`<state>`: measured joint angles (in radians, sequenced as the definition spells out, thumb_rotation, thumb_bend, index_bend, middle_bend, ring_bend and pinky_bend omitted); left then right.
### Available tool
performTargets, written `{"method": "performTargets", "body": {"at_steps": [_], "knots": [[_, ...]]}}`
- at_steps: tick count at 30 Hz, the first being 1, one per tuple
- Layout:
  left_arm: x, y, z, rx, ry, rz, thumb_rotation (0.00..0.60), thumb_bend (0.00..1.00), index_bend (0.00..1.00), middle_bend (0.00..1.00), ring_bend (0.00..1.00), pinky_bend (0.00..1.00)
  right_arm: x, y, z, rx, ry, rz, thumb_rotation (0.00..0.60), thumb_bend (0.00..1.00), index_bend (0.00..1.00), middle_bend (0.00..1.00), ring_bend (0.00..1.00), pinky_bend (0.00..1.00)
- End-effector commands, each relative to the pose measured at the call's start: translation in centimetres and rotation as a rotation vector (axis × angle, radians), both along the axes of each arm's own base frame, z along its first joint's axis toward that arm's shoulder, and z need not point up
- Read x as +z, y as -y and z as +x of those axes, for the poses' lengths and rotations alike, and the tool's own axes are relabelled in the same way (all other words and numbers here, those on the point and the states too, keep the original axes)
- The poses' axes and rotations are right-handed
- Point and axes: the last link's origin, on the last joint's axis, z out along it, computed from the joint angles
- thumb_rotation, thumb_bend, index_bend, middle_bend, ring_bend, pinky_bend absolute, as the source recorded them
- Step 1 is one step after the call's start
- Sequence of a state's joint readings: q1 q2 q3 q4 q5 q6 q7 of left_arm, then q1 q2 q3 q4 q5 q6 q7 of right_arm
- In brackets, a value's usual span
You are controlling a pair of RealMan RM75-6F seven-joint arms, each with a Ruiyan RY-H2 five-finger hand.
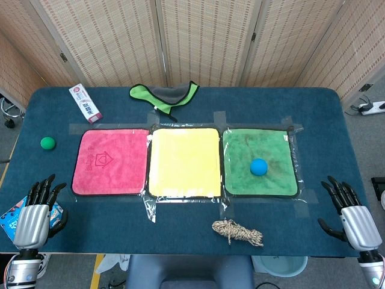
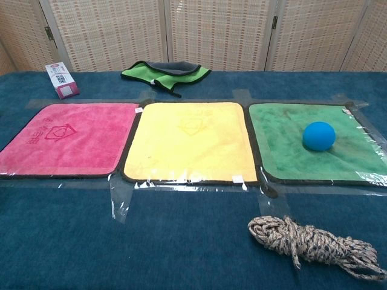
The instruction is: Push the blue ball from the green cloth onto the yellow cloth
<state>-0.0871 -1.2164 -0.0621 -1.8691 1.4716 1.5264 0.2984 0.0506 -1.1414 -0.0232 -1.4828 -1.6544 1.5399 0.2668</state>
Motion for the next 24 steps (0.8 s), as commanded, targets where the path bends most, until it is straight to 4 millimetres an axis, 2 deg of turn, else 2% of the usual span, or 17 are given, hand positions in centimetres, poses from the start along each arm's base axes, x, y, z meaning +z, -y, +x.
{"method": "performTargets", "body": {"at_steps": [1, 14, 20, 24], "knots": [[0.0, 0.0, 0.0, 0.002, -0.002, -0.002, 0.600, 0.51, 0.19, 0.05, 0.06, 0.00, 0.0, 0.2, 0.0, 0.000, -0.002, 0.001, 0.600, 0.33, 0.00, 0.02, 0.06, 0.00], [-0.1, -0.3, 0.3, 0.004, -0.005, 0.001, 0.600, 0.51, 0.19, 0.05, 0.06, 0.00, 0.2, 1.7, 0.0, 0.006, -0.013, -0.002, 0.600, 0.33, 0.00, 0.02, 0.06, 0.00], [-0.3, -0.5, 0.5, 0.006, -0.010, -0.004, 0.600, 0.51, 0.19, 0.05, 0.06, 0.00, -0.3, 4.4, -0.3, -0.011, -0.028, -0.001, 0.600, 0.33, 0.00, 0.02, 0.06, 0.00], [-0.3, -0.5, 0.5, 0.010, -0.010, -0.001, 0.600, 0.51, 0.19, 0.05, 0.06, 0.00, -0.9, 7.2, -0.5, -0.027, -0.042, 0.015, 0.600, 0.33, 0.00, 0.02, 0.06, 0.00]]}}
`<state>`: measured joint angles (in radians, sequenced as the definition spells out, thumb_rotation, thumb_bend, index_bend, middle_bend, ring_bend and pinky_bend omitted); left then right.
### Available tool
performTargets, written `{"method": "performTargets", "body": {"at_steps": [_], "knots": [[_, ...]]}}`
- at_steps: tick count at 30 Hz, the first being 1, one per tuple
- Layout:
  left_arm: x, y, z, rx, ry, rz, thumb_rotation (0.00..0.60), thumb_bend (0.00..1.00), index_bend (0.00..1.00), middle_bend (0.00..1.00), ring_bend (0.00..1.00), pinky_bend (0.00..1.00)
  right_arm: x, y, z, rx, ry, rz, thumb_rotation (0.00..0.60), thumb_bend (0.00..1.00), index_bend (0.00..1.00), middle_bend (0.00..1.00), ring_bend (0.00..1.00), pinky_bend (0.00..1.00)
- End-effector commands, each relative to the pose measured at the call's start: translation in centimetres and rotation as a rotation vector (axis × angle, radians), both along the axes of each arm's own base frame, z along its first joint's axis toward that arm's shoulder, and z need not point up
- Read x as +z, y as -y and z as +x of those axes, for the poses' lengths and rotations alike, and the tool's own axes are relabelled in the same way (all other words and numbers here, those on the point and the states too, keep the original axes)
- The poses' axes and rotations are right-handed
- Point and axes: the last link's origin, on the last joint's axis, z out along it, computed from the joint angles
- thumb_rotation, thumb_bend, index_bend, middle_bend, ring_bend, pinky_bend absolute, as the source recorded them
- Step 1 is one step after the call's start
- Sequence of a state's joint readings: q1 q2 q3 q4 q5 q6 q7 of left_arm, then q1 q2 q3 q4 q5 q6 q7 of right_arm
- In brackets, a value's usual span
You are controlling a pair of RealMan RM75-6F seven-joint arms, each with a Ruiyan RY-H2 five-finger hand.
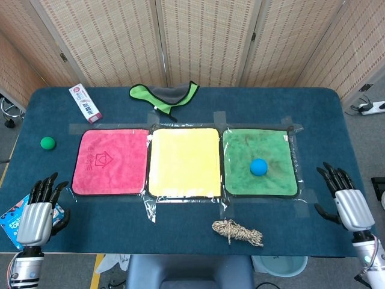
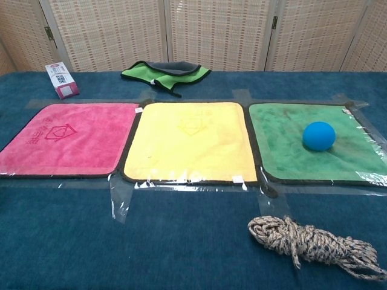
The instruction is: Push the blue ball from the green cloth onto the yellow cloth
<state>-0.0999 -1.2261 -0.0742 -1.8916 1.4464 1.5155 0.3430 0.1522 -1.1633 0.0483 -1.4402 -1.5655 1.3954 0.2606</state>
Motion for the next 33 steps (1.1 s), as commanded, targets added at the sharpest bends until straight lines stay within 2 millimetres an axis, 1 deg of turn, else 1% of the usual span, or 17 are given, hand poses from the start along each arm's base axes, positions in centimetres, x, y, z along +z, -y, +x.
{"method": "performTargets", "body": {"at_steps": [1, 5, 9, 13, 17, 20, 22, 25, 33], "knots": [[0.0, 0.1, 0.0, 0.004, 0.000, 0.002, 0.600, 0.51, 0.19, 0.05, 0.06, 0.00, -0.5, 2.9, -0.1, -0.011, -0.011, 0.005, 0.600, 0.33, 0.00, 0.02, 0.06, 0.00], [0.1, 0.2, -0.2, 0.012, -0.001, 0.003, 0.600, 0.51, 0.19, 0.05, 0.06, 0.00, -1.6, 5.7, -0.2, -0.031, -0.011, 0.029, 0.600, 0.33, 0.00, 0.02, 0.06, 0.00], [0.2, 0.3, -0.3, 0.020, -0.001, 0.007, 0.600, 0.51, 0.19, 0.05, 0.06, 0.00, -3.2, 8.4, -0.2, -0.048, -0.012, 0.069, 0.600, 0.33, 0.00, 0.00, 0.06, 0.00], [0.3, 0.4, -0.4, 0.025, -0.002, 0.010, 0.600, 0.51, 0.19, 0.05, 0.06, 0.00, -4.8, 10.4, -0.6, -0.079, -0.018, 0.104, 0.600, 0.33, 0.00, 0.00, 0.04, 0.00], [0.4, 0.5, -0.5, 0.031, -0.004, 0.012, 0.600, 0.51, 0.19, 0.05, 0.06, 0.00, -6.0, 12.2, -1.1, -0.109, -0.024, 0.119, 0.600, 0.30, 0.00, 0.00, 0.01, 0.00], [0.4, 0.6, -0.5, 0.029, -0.005, 0.012, 0.600, 0.51, 0.19, 0.05, 0.06, 0.00, -7.0, 13.5, -1.2, -0.125, -0.024, 0.127, 0.600, 0.20, 0.00, 0.00, 0.00, 0.00], [0.4, 0.6, -0.4, 0.027, -0.004, 0.014, 0.600, 0.51, 0.19, 0.05, 0.06, 0.00, -7.8, 14.5, -1.0, -0.129, -0.019, 0.128, 0.600, 0.17, 0.00, 0.00, 0.00, 0.00], [0.5, 0.6, -0.4, 0.029, -0.006, 0.015, 0.600, 0.51, 0.19, 0.05, 0.06, 0.00, -8.7, 15.6, -0.6, -0.122, -0.026, 0.119, 0.600, 0.14, 0.00, 0.00, 0.00, 0.00], [0.6, 0.6, -0.6, 0.035, -0.008, 0.018, 0.600, 0.51, 0.19, 0.05, 0.06, 0.00, -10.4, 18.0, 0.7, -0.098, -0.034, 0.102, 0.600, 0.14, 0.00, 0.00, 0.00, 0.00]]}}
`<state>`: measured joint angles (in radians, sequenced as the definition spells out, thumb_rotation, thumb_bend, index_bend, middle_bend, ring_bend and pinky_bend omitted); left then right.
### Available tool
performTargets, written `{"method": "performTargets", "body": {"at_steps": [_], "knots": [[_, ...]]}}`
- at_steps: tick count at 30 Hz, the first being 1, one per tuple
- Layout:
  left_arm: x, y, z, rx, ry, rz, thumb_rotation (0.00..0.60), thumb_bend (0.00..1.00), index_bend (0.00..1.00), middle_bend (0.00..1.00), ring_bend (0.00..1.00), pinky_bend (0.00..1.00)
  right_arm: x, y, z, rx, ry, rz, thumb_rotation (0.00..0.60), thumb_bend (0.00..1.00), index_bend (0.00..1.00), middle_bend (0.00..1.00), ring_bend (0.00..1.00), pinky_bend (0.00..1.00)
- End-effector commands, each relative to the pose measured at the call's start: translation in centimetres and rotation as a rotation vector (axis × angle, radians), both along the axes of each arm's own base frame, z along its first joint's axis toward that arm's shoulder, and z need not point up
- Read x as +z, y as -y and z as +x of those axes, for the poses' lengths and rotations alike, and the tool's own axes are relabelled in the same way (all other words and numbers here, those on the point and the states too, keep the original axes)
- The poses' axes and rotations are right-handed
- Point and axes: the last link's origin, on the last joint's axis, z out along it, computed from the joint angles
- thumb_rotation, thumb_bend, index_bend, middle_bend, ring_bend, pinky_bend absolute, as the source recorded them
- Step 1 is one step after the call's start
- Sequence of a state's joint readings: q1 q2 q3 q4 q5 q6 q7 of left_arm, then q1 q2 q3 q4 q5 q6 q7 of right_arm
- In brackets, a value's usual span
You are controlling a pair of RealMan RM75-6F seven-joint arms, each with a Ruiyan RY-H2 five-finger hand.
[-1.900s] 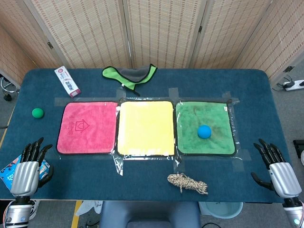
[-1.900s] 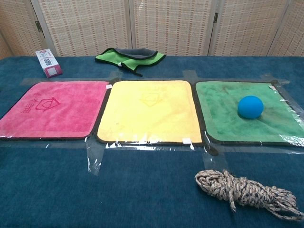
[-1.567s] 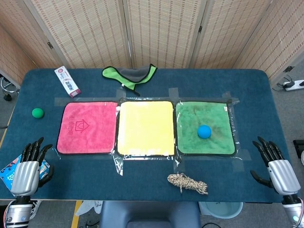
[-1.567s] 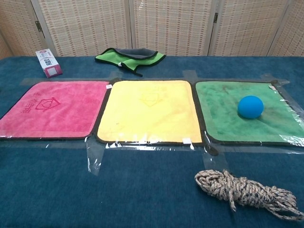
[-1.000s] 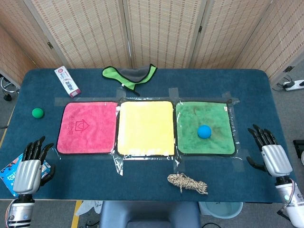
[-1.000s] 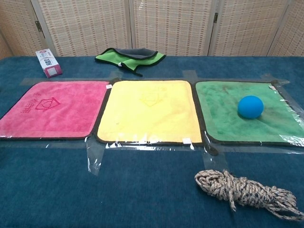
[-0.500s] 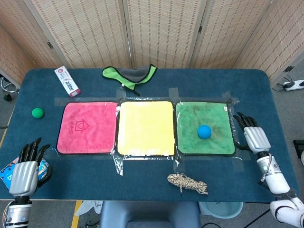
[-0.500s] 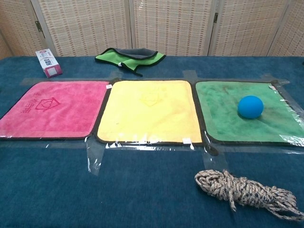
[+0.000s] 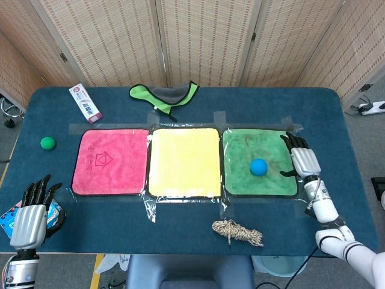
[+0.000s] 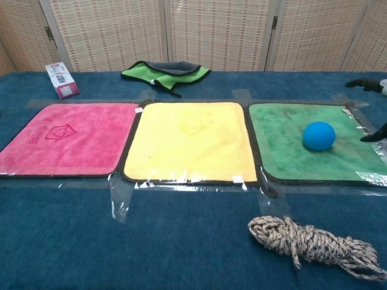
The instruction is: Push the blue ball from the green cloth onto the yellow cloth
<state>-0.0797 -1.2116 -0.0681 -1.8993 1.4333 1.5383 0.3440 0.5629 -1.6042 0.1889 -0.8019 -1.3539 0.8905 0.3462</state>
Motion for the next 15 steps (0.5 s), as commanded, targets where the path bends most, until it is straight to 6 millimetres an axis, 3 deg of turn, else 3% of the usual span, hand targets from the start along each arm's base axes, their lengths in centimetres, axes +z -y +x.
{"method": "performTargets", "body": {"at_steps": [1, 15], "knots": [[0.0, 0.0, 0.0, 0.002, 0.001, 0.001, 0.600, 0.51, 0.19, 0.05, 0.06, 0.00, -0.8, 1.1, 0.8, 0.010, 0.001, 0.001, 0.600, 0.14, 0.00, 0.00, 0.00, 0.00], [0.4, 0.6, -0.5, 0.016, 0.002, 0.013, 0.600, 0.51, 0.19, 0.05, 0.06, 0.00, -4.0, 3.1, 3.6, 0.065, -0.009, 0.020, 0.600, 0.14, 0.00, 0.00, 0.00, 0.00]]}}
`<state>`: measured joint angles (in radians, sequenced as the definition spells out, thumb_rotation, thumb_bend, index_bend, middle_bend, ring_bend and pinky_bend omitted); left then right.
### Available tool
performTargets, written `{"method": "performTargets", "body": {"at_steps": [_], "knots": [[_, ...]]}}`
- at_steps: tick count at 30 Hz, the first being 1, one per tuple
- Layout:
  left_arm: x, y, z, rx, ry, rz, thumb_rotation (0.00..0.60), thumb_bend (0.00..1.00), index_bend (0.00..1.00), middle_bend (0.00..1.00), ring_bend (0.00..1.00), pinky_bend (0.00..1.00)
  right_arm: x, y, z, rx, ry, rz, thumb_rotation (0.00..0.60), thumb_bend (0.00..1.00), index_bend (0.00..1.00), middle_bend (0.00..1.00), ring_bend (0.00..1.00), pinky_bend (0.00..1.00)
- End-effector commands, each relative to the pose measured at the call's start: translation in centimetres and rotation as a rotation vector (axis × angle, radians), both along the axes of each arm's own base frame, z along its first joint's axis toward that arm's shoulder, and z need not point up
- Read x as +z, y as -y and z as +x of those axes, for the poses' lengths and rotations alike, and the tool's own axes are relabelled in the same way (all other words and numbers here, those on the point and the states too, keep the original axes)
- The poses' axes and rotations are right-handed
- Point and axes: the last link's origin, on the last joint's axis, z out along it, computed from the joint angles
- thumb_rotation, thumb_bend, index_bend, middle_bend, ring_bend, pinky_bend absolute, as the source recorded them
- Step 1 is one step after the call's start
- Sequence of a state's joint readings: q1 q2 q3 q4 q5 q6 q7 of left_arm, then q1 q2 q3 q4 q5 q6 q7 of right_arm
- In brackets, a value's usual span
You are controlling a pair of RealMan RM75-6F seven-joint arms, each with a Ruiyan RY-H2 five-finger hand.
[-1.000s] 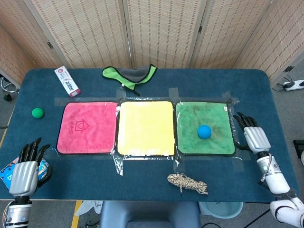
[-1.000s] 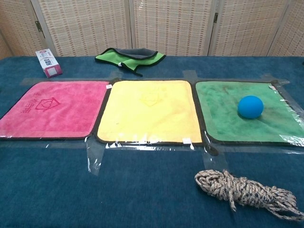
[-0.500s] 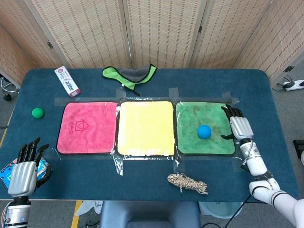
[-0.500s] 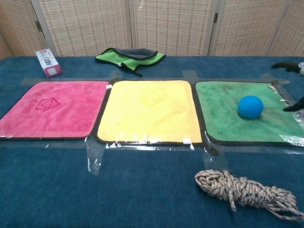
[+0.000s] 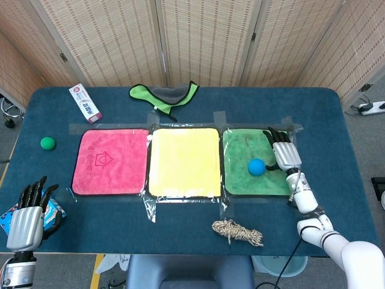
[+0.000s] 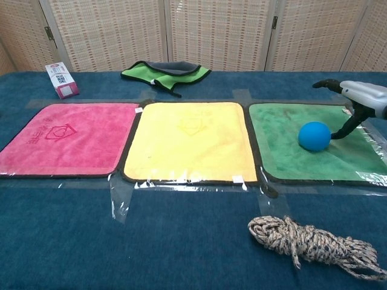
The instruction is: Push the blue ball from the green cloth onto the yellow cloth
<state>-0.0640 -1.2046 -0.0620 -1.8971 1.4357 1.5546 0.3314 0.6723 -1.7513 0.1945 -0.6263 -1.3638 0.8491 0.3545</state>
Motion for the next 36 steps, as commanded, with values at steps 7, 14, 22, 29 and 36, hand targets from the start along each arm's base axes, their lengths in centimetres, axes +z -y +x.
{"method": "performTargets", "body": {"at_steps": [7, 14, 22, 29, 36], "knots": [[0.3, 0.2, -0.3, 0.005, 0.001, 0.006, 0.600, 0.51, 0.19, 0.05, 0.06, 0.00, -0.8, 0.3, 1.7, 0.044, 0.043, -0.004, 0.600, 0.14, 0.00, 0.00, 0.00, 0.00], [0.5, 0.3, -0.4, 0.005, 0.000, 0.013, 0.600, 0.51, 0.19, 0.05, 0.06, 0.00, -1.1, 0.4, 4.0, 0.104, 0.114, -0.024, 0.600, 0.14, 0.00, 0.00, 0.00, 0.00], [0.6, 0.4, -0.3, 0.005, -0.003, 0.014, 0.600, 0.51, 0.19, 0.05, 0.06, 0.00, 0.9, -1.6, 3.7, 0.153, 0.133, -0.047, 0.600, 0.14, 0.00, 0.00, 0.00, 0.00], [0.4, 0.3, -0.1, -0.006, -0.001, 0.003, 0.600, 0.51, 0.19, 0.05, 0.06, 0.00, 1.2, -3.8, 2.3, 0.145, 0.081, 0.020, 0.600, 0.14, 0.00, 0.00, 0.00, 0.00], [0.3, 0.3, 0.0, -0.008, 0.003, 0.000, 0.600, 0.51, 0.19, 0.05, 0.06, 0.00, -1.3, -3.4, 3.6, 0.150, 0.066, 0.056, 0.600, 0.14, 0.00, 0.00, 0.00, 0.00]]}}
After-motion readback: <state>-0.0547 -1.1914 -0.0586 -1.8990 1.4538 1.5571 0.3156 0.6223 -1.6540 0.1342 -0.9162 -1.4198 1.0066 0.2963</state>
